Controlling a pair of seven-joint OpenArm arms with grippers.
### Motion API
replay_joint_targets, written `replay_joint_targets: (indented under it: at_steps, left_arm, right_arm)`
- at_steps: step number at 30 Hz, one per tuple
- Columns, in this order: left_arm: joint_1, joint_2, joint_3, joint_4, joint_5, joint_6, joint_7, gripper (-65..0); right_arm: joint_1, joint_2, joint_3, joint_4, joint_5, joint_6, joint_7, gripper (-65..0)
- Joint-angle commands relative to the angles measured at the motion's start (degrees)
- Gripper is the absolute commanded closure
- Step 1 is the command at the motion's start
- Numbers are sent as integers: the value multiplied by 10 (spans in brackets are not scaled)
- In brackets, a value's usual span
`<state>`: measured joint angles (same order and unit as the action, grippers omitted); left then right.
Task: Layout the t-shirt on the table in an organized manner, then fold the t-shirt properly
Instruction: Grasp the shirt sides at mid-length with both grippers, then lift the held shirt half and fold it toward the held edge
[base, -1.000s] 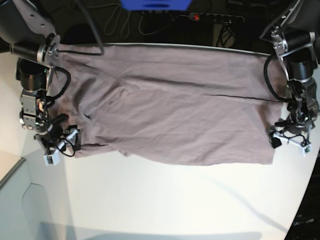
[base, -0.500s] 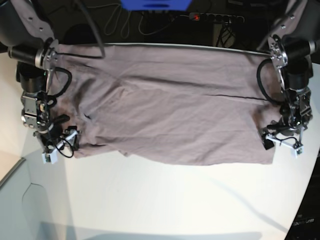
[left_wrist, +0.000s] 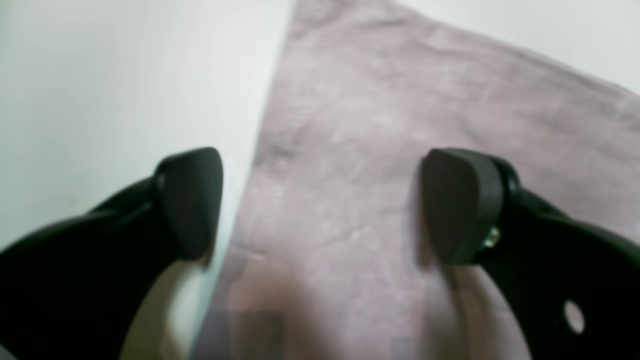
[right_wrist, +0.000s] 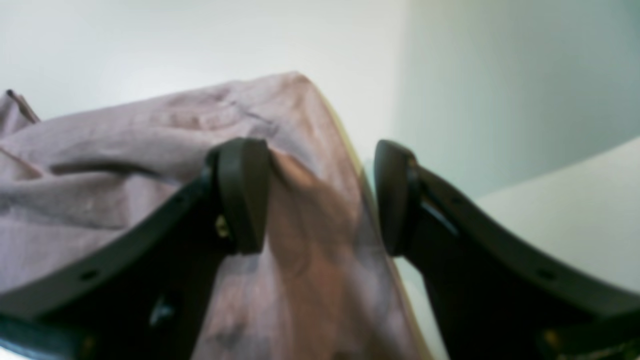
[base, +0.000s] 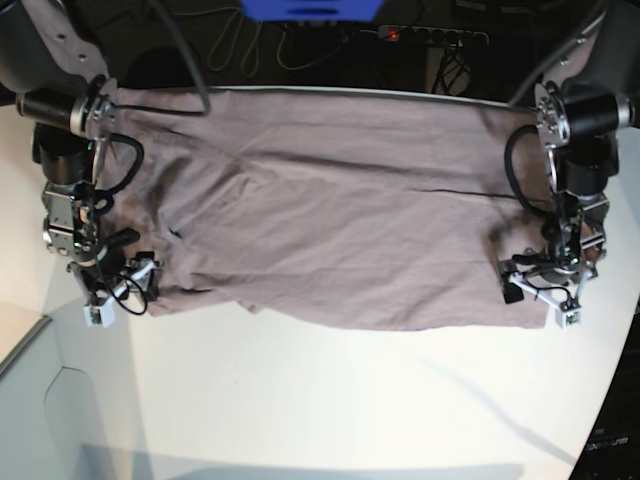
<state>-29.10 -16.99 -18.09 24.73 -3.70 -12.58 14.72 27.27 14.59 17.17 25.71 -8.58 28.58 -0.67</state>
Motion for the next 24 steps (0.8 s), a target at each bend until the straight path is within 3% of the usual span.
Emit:
replay_joint_targets:
  at_steps: [1, 3, 4, 7, 11, 15, 22, 24]
  left_arm:
    - [-9, -5, 1, 2, -6, -5, 8, -611]
    - [-9, -5, 1, 2, -6, -7, 8, -581]
    - [-9, -5, 1, 2, -6, -7, 8, -530]
    - [-9, -5, 1, 2, -6, -7, 8, -305]
    - [-9, -5, 1, 3, -5, -4, 8, 0]
    - [-9, -5, 1, 6, -6, -3, 8, -1]
    - [-9, -5, -2, 8, -7, -7, 11, 0]
    - [-9, -5, -2, 8, -8, -7, 11, 0]
  right_arm:
    - [6, 6, -1, 0, -7, -4, -18, -332]
    - [6, 6, -1, 0, -7, -3, -18, -331]
    - [6, 6, -1, 0, -7, -3, -18, -330]
    - [5, 6, -1, -1, -7, -2, -19, -283]
    - [-1, 5, -1, -1, -7, -2, -18, -132]
    - [-1, 4, -1, -1, -7, -2, -18, 0]
    - [-7, 4, 5, 39, -5, 0, -18, 0]
    - [-30, 3, 5, 85, -4, 20, -18, 0]
